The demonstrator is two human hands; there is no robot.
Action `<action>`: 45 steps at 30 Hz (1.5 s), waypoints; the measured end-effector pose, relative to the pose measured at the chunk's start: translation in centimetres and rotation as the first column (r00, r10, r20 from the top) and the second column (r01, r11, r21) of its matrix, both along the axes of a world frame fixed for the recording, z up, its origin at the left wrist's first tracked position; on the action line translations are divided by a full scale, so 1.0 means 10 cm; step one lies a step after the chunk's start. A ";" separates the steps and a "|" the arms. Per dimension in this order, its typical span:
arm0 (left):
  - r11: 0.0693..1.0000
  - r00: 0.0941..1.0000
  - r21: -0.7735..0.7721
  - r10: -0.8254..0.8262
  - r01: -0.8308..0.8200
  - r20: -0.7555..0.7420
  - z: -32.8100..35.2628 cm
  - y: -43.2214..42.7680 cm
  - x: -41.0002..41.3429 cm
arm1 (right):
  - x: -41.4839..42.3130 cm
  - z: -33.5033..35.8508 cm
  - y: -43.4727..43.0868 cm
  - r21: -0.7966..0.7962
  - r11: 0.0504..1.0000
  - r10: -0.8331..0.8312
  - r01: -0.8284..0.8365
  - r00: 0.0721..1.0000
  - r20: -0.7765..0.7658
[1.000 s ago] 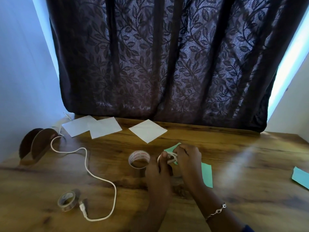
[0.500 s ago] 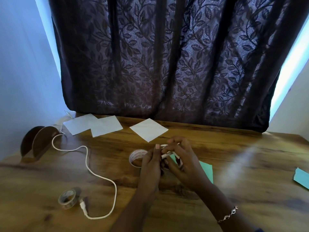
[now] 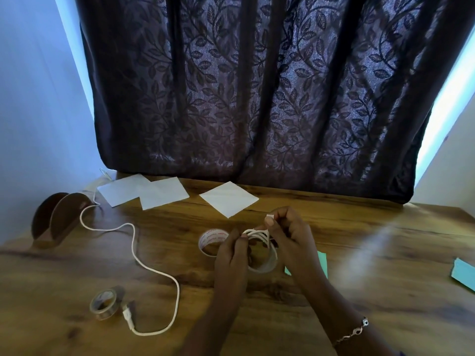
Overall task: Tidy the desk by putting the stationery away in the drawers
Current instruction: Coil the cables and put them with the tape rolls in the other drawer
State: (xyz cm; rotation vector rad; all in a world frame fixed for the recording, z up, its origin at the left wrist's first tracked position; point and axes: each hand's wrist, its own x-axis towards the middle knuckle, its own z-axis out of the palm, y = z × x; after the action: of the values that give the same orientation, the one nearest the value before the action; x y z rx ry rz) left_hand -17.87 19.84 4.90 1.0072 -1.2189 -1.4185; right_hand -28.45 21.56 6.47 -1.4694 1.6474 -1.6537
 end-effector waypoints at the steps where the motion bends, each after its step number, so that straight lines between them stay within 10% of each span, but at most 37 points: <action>1: 1.000 1.000 -0.027 -0.008 0.008 0.003 -0.02 0.00 0.00 | -0.01 0.02 -0.01 0.033 0.999 -0.008 0.007 0.999 0.032; 16: 0.822 0.934 -0.551 0.072 0.144 0.351 -0.26 -0.05 -0.03 | -0.01 0.06 -0.07 0.196 0.966 -0.134 0.169 0.974 -0.181; 31: 0.830 0.973 -0.554 0.170 -0.057 0.153 -0.31 -0.10 -0.07 | 0.00 0.00 0.02 0.228 0.969 0.019 -0.090 0.955 0.297; 45: 0.947 0.975 -0.294 0.172 -0.126 0.138 -0.25 -0.13 -0.09 | 0.07 -0.09 0.06 0.299 0.946 0.026 -0.126 0.948 0.316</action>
State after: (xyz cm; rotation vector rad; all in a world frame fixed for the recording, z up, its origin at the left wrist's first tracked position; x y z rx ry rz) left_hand -18.77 18.55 2.41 1.0044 -1.3888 -1.0241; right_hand -27.71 22.20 5.53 -1.0450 1.5679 -1.4115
